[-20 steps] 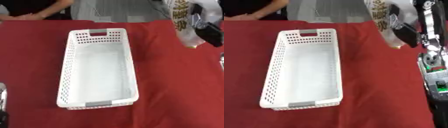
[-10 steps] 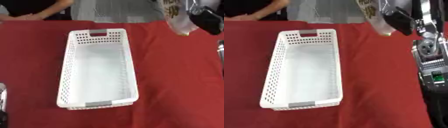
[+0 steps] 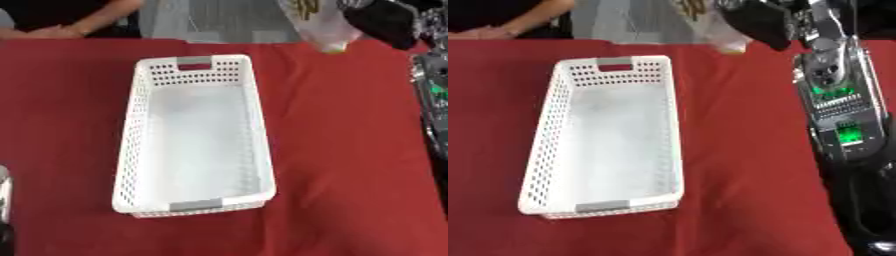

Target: Pick up objects on the table and place them in the box.

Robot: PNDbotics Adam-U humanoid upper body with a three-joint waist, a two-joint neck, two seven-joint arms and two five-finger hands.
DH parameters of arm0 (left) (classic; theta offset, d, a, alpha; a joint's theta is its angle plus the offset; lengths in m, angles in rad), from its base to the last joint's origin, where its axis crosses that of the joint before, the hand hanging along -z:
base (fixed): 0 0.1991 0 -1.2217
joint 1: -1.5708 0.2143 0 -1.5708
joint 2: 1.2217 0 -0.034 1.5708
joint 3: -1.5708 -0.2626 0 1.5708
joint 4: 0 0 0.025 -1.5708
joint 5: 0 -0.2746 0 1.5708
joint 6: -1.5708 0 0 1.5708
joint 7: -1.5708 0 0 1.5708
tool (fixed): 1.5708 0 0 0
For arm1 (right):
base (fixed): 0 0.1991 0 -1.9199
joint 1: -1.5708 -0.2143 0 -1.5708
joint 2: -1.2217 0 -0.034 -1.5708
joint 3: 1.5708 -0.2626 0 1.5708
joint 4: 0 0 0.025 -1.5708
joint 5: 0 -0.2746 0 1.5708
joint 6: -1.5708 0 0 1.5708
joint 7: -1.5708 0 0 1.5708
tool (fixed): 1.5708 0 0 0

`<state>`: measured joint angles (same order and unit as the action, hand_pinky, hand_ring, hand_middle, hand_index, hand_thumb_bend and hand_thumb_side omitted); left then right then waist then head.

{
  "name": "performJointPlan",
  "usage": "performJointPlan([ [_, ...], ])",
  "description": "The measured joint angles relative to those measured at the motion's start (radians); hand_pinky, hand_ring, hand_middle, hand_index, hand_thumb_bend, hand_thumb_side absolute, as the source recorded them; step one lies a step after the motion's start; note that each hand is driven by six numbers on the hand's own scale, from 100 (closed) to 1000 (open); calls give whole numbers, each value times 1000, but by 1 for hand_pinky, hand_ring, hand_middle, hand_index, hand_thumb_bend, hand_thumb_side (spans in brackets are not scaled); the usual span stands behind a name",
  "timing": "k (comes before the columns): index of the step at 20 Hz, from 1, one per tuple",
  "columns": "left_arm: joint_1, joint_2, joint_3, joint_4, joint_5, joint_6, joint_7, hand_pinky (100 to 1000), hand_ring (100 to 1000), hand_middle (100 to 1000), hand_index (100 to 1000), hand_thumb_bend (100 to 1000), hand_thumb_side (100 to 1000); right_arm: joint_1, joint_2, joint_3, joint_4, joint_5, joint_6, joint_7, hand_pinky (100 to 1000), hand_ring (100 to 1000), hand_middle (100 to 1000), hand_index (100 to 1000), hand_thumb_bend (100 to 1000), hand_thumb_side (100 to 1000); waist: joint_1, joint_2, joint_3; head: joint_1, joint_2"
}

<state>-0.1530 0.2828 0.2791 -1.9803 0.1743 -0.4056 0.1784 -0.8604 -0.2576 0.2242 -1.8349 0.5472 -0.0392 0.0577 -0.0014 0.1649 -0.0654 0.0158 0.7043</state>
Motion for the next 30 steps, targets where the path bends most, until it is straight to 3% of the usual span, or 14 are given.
performJointPlan([
  [9, 0, 0, -6, 0, 5, 3, -3, 746, 759, 706, 724, 340, 902, -54, 90, 89, 52, -1, -50, 75, 100, 171, 119, 288, 100, 241, 0, 0, 3, -22, 0],
  [20, 0, 0, -12, 0, 8, 7, -8, 747, 760, 707, 723, 338, 903, -63, 167, 194, 195, -4, -127, 130, 100, 193, 152, 321, 100, 250, 0, 0, 6, -26, 0],
  [28, 0, 0, -12, 0, 8, 7, -8, 748, 761, 707, 723, 338, 904, -50, 172, 237, 292, -23, -211, 174, 100, 341, 309, 453, 100, 331, 0, 0, 6, -26, 0],
  [29, 0, 0, -12, 0, 8, 7, -9, 748, 761, 707, 723, 337, 904, -47, 172, 240, 303, -27, -222, 185, 100, 332, 297, 451, 100, 158, 0, 0, 6, -26, 0],
  [30, 0, 0, -12, 0, 8, 8, -9, 748, 761, 708, 723, 337, 905, -44, 172, 242, 315, -29, -233, 196, 100, 369, 342, 470, 100, 363, 0, 0, 6, -26, 0],
])
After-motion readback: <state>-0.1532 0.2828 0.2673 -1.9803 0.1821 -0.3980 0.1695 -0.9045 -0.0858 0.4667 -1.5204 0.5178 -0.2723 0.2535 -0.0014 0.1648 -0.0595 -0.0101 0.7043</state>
